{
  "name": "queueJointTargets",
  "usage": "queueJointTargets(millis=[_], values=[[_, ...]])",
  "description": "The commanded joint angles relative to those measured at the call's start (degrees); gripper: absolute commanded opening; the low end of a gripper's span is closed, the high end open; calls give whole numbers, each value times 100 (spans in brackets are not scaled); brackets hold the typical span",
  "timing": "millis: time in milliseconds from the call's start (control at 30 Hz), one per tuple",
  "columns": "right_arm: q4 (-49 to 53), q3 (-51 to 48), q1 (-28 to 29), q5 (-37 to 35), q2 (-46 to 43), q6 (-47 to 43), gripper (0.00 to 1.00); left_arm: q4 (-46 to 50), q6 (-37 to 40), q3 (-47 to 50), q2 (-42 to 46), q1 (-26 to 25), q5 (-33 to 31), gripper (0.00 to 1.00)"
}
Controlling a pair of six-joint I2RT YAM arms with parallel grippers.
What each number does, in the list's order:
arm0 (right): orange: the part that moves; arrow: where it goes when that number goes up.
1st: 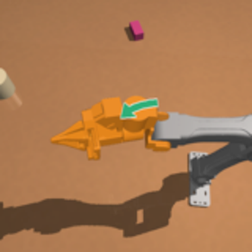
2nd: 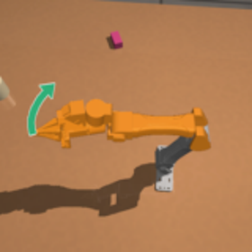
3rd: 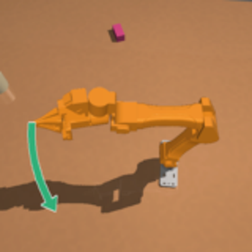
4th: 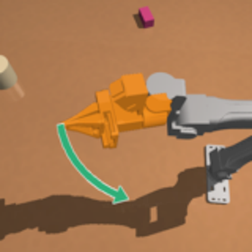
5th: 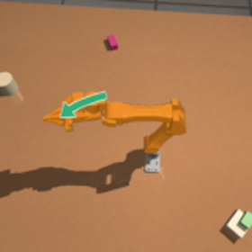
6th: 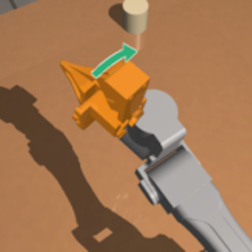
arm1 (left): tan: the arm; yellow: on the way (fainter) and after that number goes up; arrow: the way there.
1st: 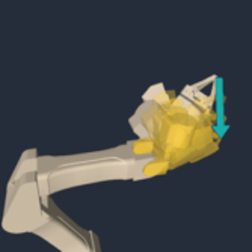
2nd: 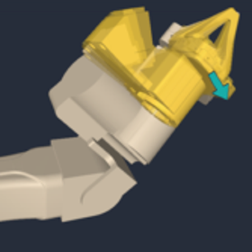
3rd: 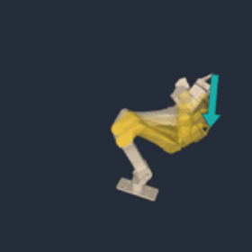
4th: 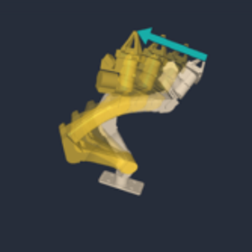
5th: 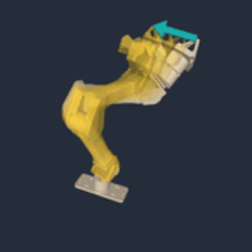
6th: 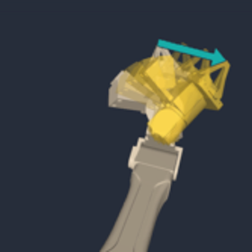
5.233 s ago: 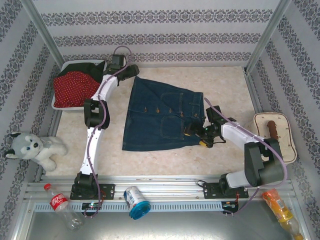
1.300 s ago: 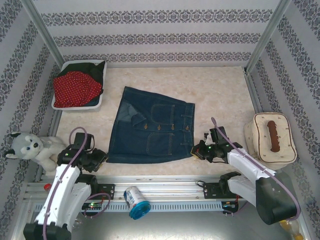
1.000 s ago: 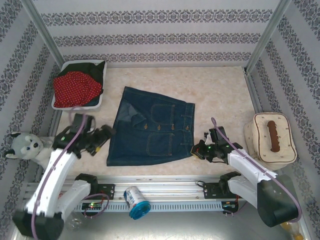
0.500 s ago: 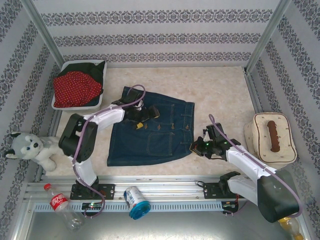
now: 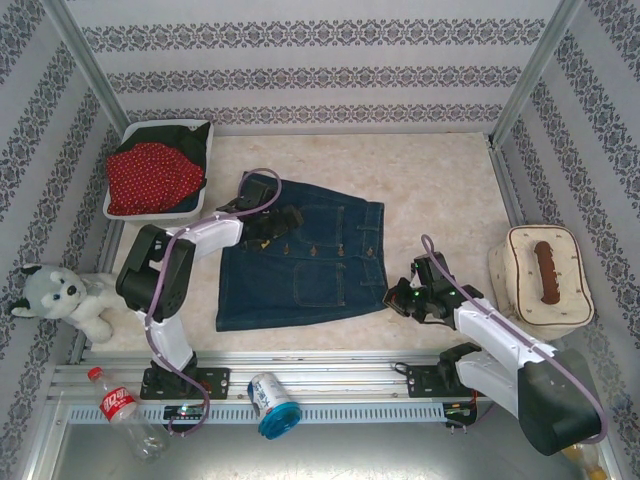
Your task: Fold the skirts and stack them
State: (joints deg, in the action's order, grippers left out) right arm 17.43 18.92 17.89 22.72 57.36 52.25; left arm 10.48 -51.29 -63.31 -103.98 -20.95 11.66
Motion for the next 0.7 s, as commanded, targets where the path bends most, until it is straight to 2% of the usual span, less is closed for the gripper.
queueJointTargets(millis=[0,233,333,500,600,667], values=[[143,-160,48,-221,7,134,0,-263,26,259,147,212,-657,100],[149,-178,48,-259,88,136,0,-111,19,869,1038,550,-966,100],[90,-131,48,-214,160,145,0,232,-100,1162,1512,755,-881,100],[69,-57,49,-215,226,142,0,931,-104,1641,2526,777,-1202,100],[72,11,48,-185,309,108,0,1665,-13,1453,2649,777,-1195,91],[84,45,49,-180,364,91,0,1740,96,1379,2726,772,-1057,86]])
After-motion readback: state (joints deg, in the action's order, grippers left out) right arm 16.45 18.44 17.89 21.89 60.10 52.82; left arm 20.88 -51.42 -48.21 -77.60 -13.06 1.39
